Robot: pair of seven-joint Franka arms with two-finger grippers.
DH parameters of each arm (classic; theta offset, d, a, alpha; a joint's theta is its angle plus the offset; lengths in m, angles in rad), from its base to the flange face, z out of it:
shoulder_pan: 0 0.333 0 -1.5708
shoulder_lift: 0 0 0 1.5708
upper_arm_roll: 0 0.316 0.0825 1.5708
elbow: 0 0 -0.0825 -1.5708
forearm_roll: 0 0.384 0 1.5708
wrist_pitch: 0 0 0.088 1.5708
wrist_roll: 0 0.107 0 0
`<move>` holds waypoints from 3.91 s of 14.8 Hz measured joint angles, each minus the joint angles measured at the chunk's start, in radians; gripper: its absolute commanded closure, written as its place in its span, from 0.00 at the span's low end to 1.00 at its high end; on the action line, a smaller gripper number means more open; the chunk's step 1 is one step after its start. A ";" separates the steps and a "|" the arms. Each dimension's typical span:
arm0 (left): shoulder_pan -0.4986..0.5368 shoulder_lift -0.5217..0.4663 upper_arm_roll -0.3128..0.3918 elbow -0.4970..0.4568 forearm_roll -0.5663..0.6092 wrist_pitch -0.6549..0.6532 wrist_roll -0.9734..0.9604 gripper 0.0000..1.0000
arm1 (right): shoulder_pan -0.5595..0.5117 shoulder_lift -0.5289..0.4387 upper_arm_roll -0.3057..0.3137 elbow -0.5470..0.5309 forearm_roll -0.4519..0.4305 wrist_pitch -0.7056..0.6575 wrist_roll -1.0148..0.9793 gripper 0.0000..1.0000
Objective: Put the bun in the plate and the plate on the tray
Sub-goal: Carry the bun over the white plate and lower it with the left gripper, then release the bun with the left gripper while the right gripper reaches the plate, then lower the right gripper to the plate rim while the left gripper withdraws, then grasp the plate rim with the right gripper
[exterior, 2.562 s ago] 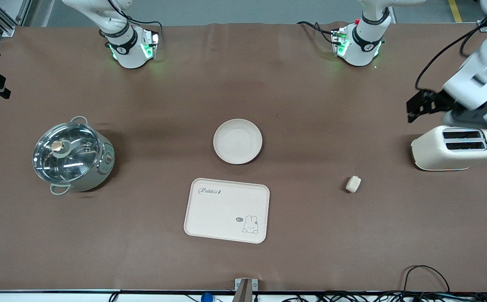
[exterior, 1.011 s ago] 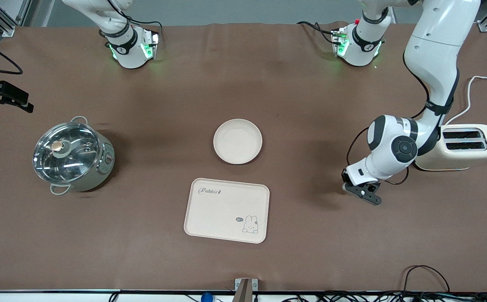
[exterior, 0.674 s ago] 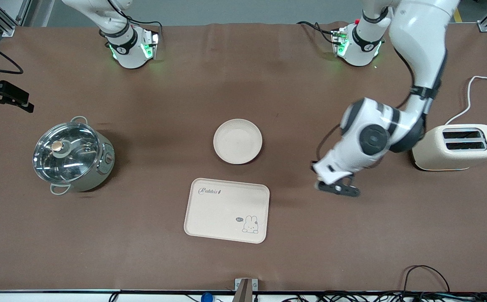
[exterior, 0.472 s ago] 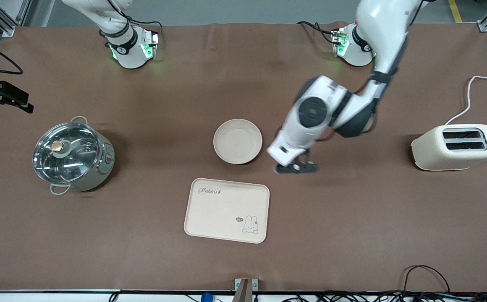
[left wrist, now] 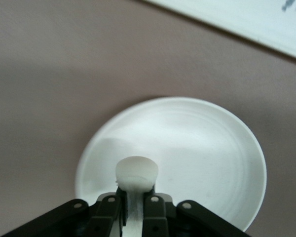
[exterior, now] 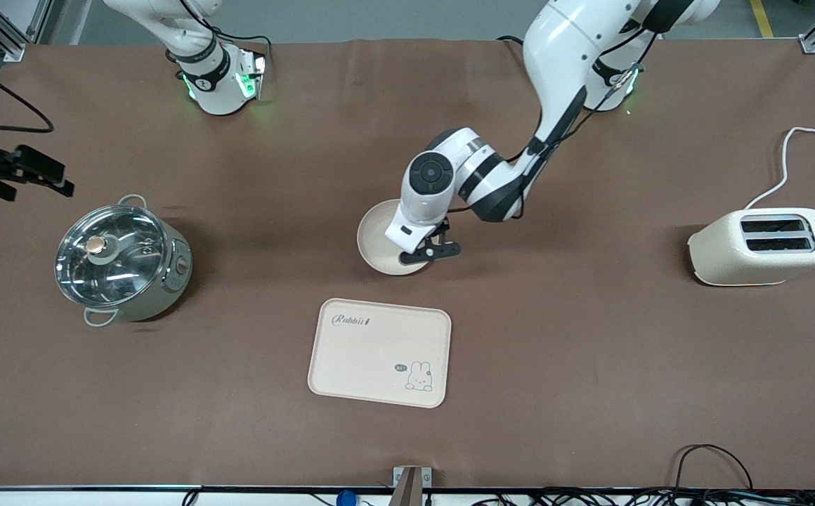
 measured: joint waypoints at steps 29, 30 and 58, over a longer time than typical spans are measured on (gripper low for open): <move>0.518 -0.422 0.027 0.090 0.044 -0.512 0.735 0.00 | 0.731 0.303 0.005 -0.658 0.030 1.258 0.820 0.00; 0.531 -0.447 0.027 0.097 0.044 -0.545 0.769 0.00 | 0.752 0.326 0.004 -0.662 0.030 1.293 0.832 0.02; 0.596 -0.790 0.163 -0.051 -0.098 -0.627 1.069 0.00 | 0.806 0.476 0.000 -0.585 0.030 1.375 0.845 0.99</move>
